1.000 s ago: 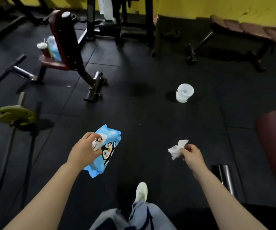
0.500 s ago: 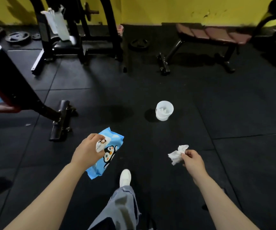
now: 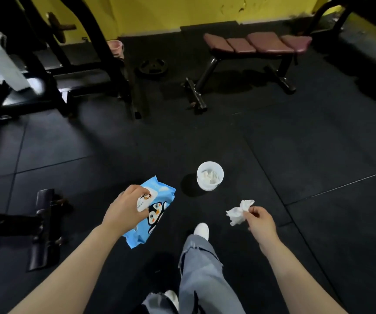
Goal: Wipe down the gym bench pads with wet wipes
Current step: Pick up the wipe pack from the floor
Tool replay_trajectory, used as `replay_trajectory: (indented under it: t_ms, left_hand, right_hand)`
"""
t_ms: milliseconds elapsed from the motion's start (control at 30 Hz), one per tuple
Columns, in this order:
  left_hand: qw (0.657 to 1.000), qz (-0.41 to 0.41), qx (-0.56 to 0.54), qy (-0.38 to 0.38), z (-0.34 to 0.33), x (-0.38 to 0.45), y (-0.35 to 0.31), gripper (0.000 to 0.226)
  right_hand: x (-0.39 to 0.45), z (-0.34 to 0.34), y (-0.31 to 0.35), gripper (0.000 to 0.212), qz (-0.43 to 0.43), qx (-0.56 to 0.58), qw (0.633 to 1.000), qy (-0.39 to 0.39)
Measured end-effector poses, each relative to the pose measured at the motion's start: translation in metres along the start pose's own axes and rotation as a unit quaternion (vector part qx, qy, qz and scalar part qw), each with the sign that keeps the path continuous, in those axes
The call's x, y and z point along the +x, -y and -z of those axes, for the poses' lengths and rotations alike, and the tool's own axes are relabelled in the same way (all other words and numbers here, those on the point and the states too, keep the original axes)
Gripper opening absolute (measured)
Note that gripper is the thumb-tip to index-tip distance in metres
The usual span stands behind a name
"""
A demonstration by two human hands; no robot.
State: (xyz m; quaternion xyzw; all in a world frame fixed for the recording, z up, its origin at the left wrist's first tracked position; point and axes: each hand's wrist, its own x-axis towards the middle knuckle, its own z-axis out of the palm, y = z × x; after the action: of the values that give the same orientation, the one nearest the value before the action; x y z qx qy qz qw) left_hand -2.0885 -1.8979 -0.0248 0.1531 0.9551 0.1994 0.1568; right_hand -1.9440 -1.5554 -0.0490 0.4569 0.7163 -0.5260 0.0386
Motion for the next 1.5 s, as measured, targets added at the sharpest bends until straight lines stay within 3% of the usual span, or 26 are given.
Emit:
replay_trajectory:
  t_ms: [533,667,867,1300,1433,1500]
  left_hand:
    - [0.999,-0.014,-0.027,0.03,0.029,0.288,-0.059,0.046]
    - [0.997,-0.039,-0.027,0.063,0.033,0.346,-0.068,0.047]
    - [0.991,-0.085,-0.009,0.102,0.032,0.421,-0.076,0.048]
    - [0.967,-0.189,-0.005,0.169,0.041,0.479,-0.14,0.047]
    - [0.953,-0.241,-0.032,0.183,0.045,0.476,-0.18,0.05]
    - [0.942,-0.272,-0.038,0.195,0.045,0.474,-0.203,0.049]
  right_hand:
    - [0.245,-0.054,0.172,0.004,0.01,-0.134,0.99,0.039]
    - [0.291,-0.064,0.19,0.013,-0.009,-0.161,0.986,0.045]
    - [0.341,-0.075,0.199,0.043,-0.062,-0.141,0.985,0.077]
    - [0.31,-0.07,0.24,0.031,-0.108,0.023,0.994,0.008]
    - [0.291,-0.072,0.261,0.038,-0.128,0.151,0.98,0.027]
    - [0.287,-0.071,0.262,0.051,-0.152,0.244,0.957,0.034]
